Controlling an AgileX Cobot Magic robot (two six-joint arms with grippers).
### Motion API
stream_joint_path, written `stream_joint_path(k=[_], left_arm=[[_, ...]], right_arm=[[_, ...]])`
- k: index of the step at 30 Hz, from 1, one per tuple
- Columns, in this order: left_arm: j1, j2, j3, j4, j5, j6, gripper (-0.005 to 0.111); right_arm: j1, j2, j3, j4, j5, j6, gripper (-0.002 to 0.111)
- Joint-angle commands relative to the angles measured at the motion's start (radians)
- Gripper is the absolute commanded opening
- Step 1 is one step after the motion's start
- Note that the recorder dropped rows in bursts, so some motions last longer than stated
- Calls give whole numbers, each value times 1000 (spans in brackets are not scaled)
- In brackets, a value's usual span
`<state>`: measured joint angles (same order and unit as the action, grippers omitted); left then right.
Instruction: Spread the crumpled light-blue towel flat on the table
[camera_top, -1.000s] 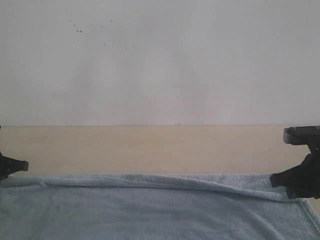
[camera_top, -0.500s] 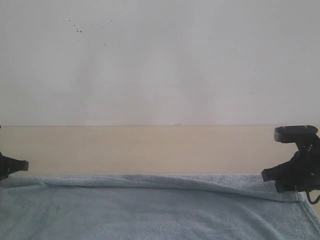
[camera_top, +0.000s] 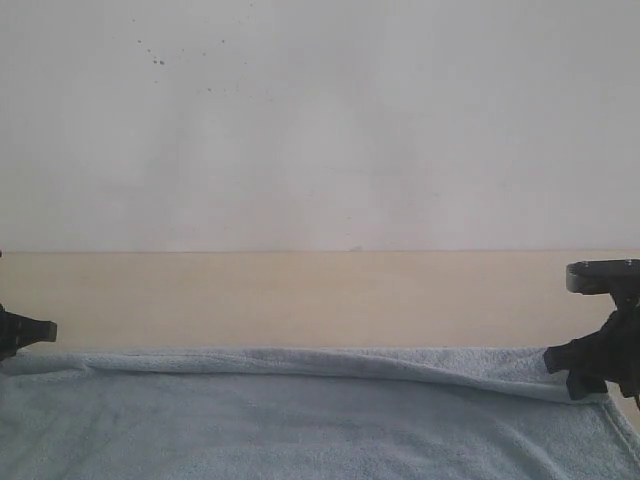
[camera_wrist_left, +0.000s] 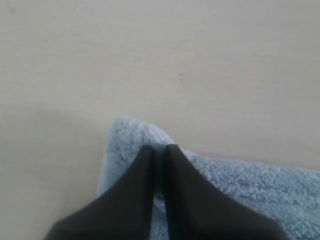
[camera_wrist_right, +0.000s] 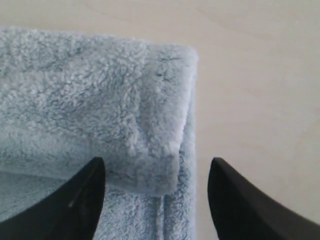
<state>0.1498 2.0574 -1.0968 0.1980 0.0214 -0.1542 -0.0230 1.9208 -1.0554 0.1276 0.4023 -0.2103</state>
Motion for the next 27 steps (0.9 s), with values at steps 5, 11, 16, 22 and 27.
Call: stream_joint_path(k=[5, 11, 16, 22, 27], left_arm=[[3, -8, -4, 0, -2, -9, 6], [3, -8, -4, 0, 0, -9, 6], [3, -8, -4, 0, 0, -9, 6], [3, -8, -4, 0, 1, -9, 6], [3, -8, -4, 0, 1, -9, 6]], right_arm=[[16, 11, -3, 26, -16, -39, 43], [16, 35, -3, 62, -19, -66, 43], [16, 34, -3, 75, -41, -76, 22], [16, 34, -3, 100, -63, -72, 2], [16, 4, -5, 100, -90, -66, 2]])
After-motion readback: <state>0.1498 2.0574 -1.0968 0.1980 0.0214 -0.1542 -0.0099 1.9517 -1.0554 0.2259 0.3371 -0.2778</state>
